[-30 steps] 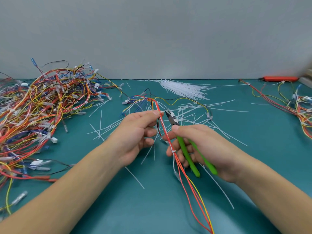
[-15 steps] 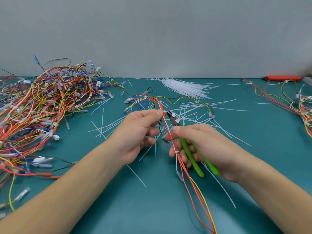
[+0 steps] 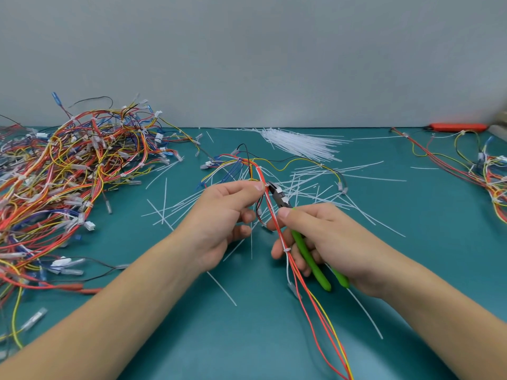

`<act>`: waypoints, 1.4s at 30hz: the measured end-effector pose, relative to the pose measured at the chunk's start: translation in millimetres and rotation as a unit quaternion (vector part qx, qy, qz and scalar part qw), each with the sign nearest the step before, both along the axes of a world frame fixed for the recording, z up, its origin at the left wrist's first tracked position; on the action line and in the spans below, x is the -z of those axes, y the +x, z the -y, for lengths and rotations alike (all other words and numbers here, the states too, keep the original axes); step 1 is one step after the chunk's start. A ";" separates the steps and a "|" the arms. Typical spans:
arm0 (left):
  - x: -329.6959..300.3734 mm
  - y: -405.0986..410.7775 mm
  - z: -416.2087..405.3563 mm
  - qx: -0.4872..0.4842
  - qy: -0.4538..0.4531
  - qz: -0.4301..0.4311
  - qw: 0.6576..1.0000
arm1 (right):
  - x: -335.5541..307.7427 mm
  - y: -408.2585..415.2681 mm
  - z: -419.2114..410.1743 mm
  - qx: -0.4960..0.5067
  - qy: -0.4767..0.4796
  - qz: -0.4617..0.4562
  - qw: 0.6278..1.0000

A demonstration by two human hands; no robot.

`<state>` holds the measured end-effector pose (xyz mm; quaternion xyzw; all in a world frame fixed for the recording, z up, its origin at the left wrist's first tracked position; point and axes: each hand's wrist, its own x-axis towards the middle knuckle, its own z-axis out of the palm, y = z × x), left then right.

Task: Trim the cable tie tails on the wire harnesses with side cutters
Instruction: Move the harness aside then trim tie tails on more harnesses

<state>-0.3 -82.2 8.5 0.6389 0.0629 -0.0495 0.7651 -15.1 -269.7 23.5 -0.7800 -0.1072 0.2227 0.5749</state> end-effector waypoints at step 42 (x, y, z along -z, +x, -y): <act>-12.2 -10.1 5.6 0.061 0.049 0.010 0.997 | 9.3 10.6 3.9 0.156 0.190 0.152 0.957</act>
